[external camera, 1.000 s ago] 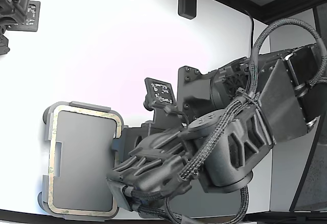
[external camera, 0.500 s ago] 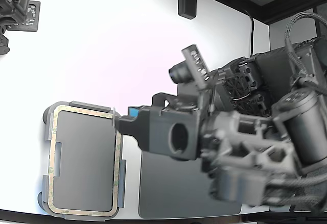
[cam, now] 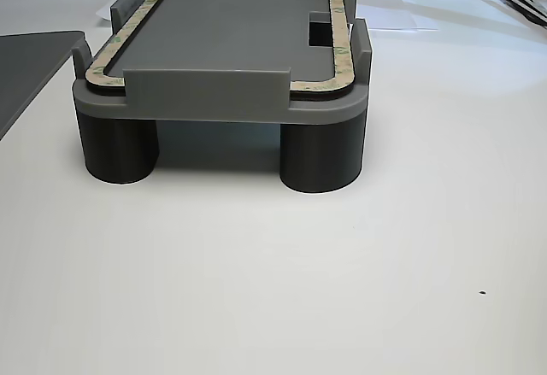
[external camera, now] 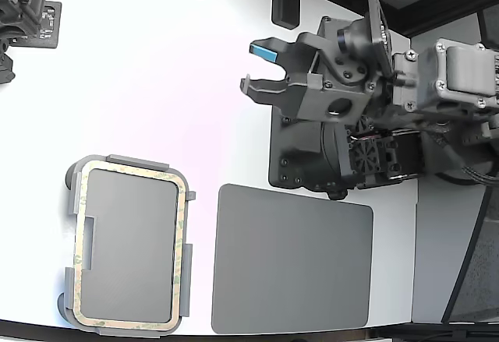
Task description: Move top rectangular frame to the holder.
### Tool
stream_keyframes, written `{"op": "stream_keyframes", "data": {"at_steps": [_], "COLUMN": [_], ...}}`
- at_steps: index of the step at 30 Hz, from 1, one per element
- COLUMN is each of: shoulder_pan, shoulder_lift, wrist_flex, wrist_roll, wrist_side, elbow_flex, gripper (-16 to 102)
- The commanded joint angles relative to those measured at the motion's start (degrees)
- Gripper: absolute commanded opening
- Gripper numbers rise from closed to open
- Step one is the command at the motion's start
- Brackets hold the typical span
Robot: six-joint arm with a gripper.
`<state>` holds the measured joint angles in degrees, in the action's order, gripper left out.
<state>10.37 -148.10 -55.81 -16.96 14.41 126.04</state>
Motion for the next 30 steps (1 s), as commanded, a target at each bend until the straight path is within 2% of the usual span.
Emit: {"op": "stream_keyframes", "data": {"at_steps": [1, 5, 6, 7, 15, 19, 23, 30], "shoulder_pan": [-3.3, -3.4, -3.3, -3.3, -3.8, -6.2, -6.2, -6.2], "shoulder_lift": [-11.3, -21.3, -21.2, -21.3, -20.2, -19.4, -21.1, -21.2], "wrist_flex": [0.7, 1.8, -1.5, -1.8, -0.4, 0.4, -0.3, -0.3], "wrist_roll": [9.0, 11.3, 10.4, 9.9, 8.0, 9.5, 7.6, 7.7], "wrist_side": [-1.8, -1.7, -1.8, -1.8, -0.1, -3.7, -0.6, -0.7], "elbow_flex": [8.8, 20.0, 20.1, 21.7, 24.8, 24.6, 25.0, 25.0], "gripper": [100, 100, 100, 100, 100, 100, 100, 100]}}
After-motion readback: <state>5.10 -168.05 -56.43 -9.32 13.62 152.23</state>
